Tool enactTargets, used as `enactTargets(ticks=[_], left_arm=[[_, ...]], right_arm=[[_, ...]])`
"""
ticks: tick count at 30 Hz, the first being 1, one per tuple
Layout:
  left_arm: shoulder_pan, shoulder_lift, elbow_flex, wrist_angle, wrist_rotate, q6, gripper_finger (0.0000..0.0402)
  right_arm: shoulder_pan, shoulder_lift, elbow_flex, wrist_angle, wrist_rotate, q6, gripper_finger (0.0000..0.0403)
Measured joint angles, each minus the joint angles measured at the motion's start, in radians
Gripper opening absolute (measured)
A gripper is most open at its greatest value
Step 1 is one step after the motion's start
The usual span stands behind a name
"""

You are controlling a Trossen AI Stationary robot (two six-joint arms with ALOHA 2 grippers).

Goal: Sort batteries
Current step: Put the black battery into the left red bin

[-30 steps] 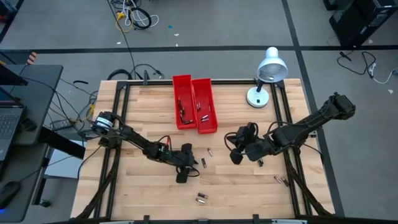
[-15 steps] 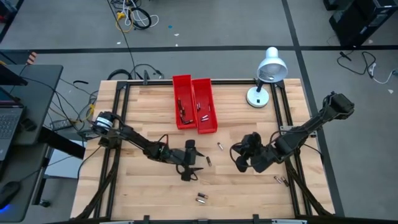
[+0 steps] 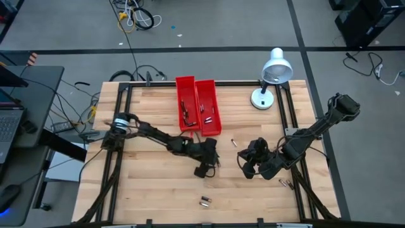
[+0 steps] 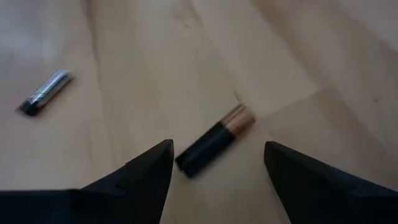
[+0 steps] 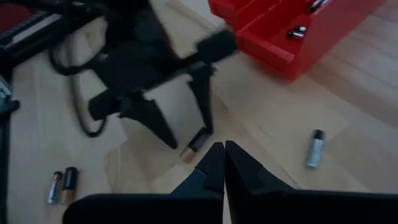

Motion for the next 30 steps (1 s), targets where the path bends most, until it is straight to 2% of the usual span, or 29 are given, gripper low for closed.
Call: enactTargets(ticks=[5,9,14,22,30], left_arm=[[0.035,0.057,0.034,0.014,0.135,0.022,0.0267],[0.042,0.073,0.040,0.013,0.165,0.020,0.0243],[0.041,0.077,0.038,0.046,0.194,-0.043,0.0180],[0.040,0.080,0.037,0.064,0.221,-0.050,0.0060],[0.039,0.034,0.032,0.007,0.190,-0.176,0.0060]], right_arm=[[0.014,0.000,0.000,-0.001,0.000,0.000,0.0001],[0.014,0.000,0.000,-0.001,0.000,0.000,0.0001],[0.014,0.000,0.000,0.000,0.000,0.003,0.0000],[0.014,0.000,0.000,0.001,0.000,0.000,0.0000],[0.014,0.000,0.000,-0.007,0.020,-0.024,0.0000]])
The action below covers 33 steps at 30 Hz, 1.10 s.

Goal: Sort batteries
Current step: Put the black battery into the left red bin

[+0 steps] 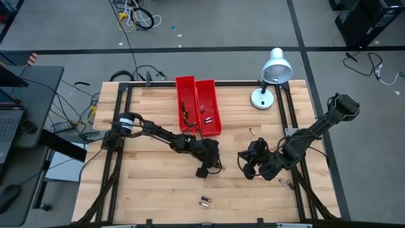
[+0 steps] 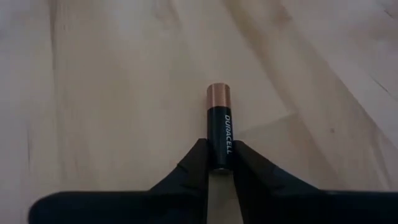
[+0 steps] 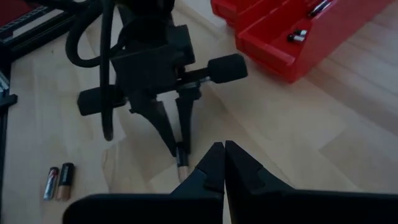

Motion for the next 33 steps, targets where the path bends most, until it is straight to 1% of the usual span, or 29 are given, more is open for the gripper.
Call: enactTargets(ticks=[2,5,11,15,19,21,23,26,30,33], left_arm=[[0.000,-0.034,-0.001,-0.054,-0.035,-0.014,0.0066],[-0.003,-0.123,0.000,-0.182,-0.117,-0.047,0.0068],[-0.028,-0.347,0.001,-0.512,-0.358,-0.068,0.0066],[-0.017,-0.475,0.000,-0.693,-0.514,-0.051,0.0067],[0.018,-0.567,-0.009,-0.775,-0.644,-0.048,0.0068],[0.050,-0.595,-0.018,-0.781,-0.672,-0.049,0.0068],[0.096,-0.602,-0.022,-0.787,-0.675,-0.055,0.0068],[0.169,-0.590,-0.022,-0.811,-0.678,-0.059,0.0069],[0.266,-0.556,-0.042,-0.814,-0.677,-0.033,0.0072],[0.339,-0.542,-0.081,-0.763,-0.666,-0.002,0.0081]], right_arm=[[0.000,0.000,0.000,-0.002,0.005,-0.002,0.0000],[0.000,0.000,0.000,-0.012,0.005,0.000,0.0000],[0.000,0.000,0.000,-0.021,-0.007,0.004,0.0000],[-0.001,0.000,0.000,-0.018,-0.003,0.005,0.0000],[-0.002,0.000,0.000,-0.034,0.003,0.000,0.0000],[-0.007,0.000,0.000,-0.085,0.003,0.008,0.0000],[-0.024,0.000,0.000,-0.145,0.008,0.043,0.0000],[-0.073,0.000,0.000,-0.224,0.067,0.145,0.0000],[-0.173,0.000,0.000,-0.237,0.069,0.089,0.0003],[-0.268,0.000,0.000,-0.253,0.049,0.012,0.0011]])
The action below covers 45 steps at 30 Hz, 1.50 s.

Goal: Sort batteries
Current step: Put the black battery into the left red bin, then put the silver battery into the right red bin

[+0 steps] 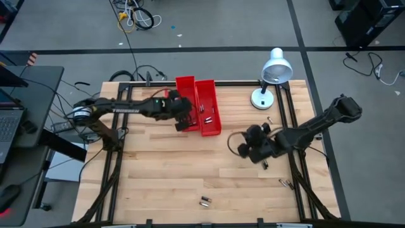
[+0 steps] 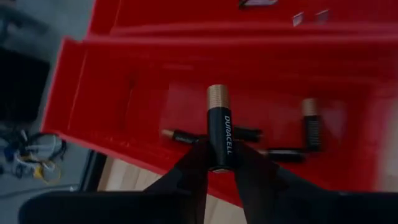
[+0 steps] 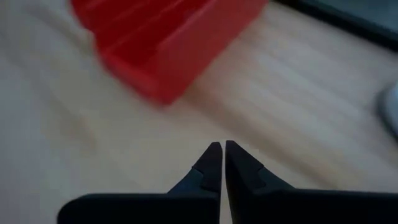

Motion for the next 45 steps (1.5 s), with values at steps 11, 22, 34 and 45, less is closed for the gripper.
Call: enactTargets(ticks=[11,22,34,45], left_arm=[[0.090,0.029,-0.021,0.062,0.085,0.024,0.0176],[0.082,0.026,-0.021,0.273,0.063,0.038,0.0203],[0.075,0.025,-0.020,0.284,0.062,0.084,0.0202],[0.055,0.025,-0.020,0.291,0.062,0.101,0.0202]], right_arm=[[-0.256,0.000,0.000,-0.130,-0.110,-0.272,0.0071],[-0.453,0.000,0.000,-0.374,-0.208,-0.166,0.0093],[-0.730,0.000,-0.036,-0.403,-0.258,-0.206,0.0091],[-0.836,0.000,-0.166,-0.291,-0.310,-0.251,0.0091]])
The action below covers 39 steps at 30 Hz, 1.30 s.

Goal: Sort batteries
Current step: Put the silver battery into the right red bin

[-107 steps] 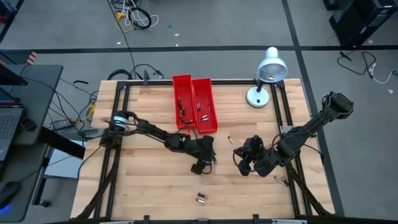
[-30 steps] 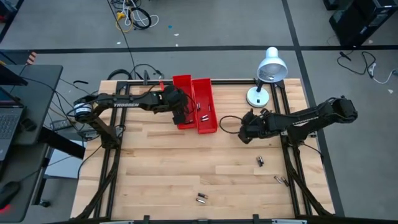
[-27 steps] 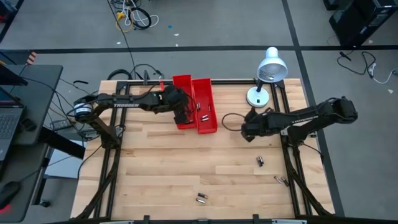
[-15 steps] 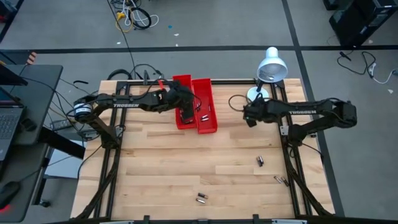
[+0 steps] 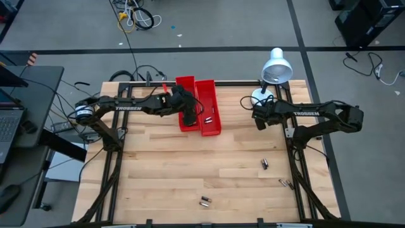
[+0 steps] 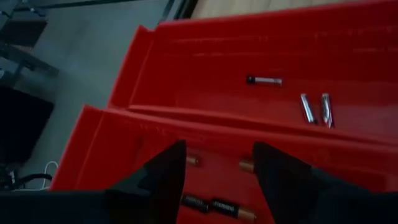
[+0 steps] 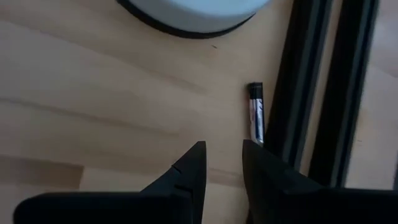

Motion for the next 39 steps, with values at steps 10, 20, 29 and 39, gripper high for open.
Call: enactTargets(ticks=[10,20,29,39], left_arm=[[0.000,0.004,0.000,0.055,0.000,-0.001,0.0202],[0.000,0.004,0.000,0.054,0.000,-0.001,0.0202],[0.000,0.004,0.000,0.052,0.000,-0.005,0.0202],[0.000,0.005,0.000,0.049,0.000,-0.008,0.0202]], right_arm=[[-0.088,0.000,-0.049,0.078,0.005,-0.026,0.0090],[-0.135,0.000,-0.049,0.090,0.081,-0.026,0.0090],[-0.212,0.000,-0.049,0.151,0.128,-0.129,0.0091],[-0.298,-0.009,-0.181,0.367,0.040,-0.208,0.0089]])
